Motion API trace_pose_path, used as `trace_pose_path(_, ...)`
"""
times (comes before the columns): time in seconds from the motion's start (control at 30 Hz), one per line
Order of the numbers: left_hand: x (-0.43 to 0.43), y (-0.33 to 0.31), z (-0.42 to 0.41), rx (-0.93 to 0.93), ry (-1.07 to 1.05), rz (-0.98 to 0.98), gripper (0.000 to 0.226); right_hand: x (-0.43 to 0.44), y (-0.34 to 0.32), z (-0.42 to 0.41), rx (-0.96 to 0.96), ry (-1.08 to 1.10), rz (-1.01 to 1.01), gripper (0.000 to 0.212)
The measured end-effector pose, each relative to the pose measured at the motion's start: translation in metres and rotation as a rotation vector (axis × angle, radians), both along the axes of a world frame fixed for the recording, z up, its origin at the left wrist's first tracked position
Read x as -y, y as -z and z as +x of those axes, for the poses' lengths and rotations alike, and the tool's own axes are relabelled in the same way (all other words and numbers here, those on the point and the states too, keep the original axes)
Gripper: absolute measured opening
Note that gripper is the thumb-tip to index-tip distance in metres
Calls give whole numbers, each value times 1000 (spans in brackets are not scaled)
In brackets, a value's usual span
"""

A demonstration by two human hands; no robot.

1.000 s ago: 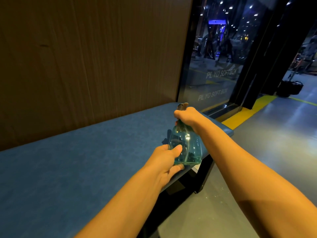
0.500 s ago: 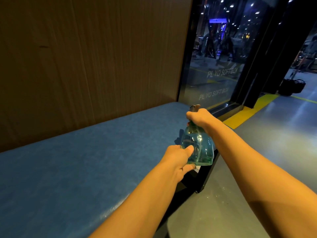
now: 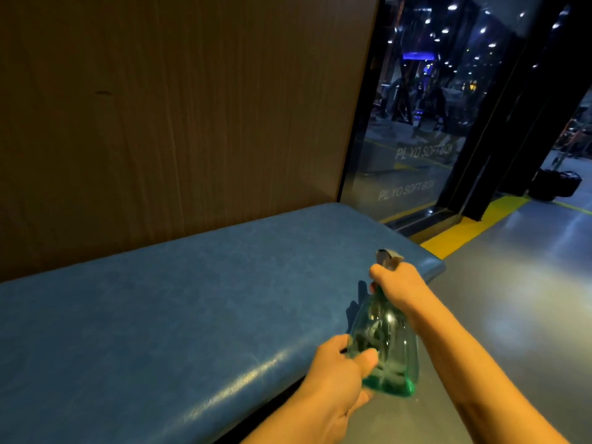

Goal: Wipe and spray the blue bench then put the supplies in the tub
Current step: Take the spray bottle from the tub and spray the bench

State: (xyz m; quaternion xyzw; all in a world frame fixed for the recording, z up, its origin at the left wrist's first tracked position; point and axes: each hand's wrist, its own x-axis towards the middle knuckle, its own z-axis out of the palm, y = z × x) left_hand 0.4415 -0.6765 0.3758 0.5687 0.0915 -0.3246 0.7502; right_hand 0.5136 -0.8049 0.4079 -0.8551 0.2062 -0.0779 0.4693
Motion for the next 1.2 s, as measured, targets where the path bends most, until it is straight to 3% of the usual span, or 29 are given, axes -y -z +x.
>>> trace_pose_path(0.37,-36,26,-19,5,25,-51,41,-30,28,-22,3,-17,74,15)
trace_pose_path(0.53,-45,25,-19,5,3,-72,35,-36,33,-27,49,29,117,17)
trace_pose_path(0.73,-55,26,-28,122,106,56,43,-42,31,-42,44,5,151,14)
trace_pose_path(0.83,-63,26,-34,150,154,74,60,-47,32,-47,55,-23,153,21)
trace_pose_path(0.9,-69,27,-38,126,128,12,66,-53,31,-48,88,-51,144,19)
trace_pose_path(1.07,-80,6,-39,-171,-212,-306,30,-73,15,-48,247,-99,122,14)
trace_pose_path(1.2,-93,-10,-34,-192,-313,-440,25,-96,-9,-46,411,-156,169,39)
